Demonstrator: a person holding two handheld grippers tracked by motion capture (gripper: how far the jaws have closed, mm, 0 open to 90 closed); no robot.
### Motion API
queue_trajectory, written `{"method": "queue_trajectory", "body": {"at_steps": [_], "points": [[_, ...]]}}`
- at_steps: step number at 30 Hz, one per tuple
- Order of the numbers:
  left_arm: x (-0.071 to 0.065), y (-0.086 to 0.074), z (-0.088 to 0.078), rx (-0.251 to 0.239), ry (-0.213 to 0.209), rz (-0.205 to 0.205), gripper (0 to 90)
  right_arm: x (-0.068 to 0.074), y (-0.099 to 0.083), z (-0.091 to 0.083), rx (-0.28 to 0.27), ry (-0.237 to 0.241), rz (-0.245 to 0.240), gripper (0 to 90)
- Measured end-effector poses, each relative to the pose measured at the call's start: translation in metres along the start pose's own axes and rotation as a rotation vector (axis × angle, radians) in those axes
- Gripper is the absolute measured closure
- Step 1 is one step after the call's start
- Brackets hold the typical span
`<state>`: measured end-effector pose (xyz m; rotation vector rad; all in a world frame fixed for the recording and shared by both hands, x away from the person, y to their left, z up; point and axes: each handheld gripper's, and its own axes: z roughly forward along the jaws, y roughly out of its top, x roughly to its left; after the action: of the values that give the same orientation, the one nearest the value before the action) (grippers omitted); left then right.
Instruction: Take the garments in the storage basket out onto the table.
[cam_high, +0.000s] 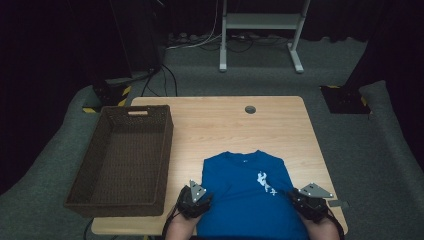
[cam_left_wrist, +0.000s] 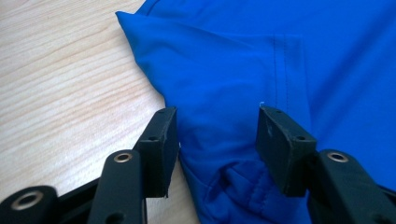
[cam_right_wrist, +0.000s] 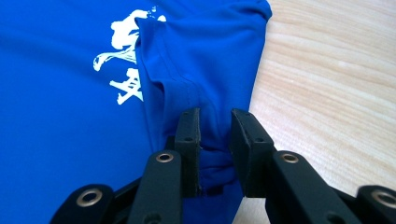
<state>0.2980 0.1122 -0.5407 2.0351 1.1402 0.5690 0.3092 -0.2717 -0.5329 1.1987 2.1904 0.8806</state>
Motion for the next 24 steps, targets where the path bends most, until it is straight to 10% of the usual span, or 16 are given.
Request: {"method": "queue_trajectory", "body": {"at_steps": [24], "points": [[0.002,0.000,-0.001,0.025,-0.014,-0.039,38.4,0.008,-0.015,-0.014,-0.029,0.009,-0.009,73.2]]}}
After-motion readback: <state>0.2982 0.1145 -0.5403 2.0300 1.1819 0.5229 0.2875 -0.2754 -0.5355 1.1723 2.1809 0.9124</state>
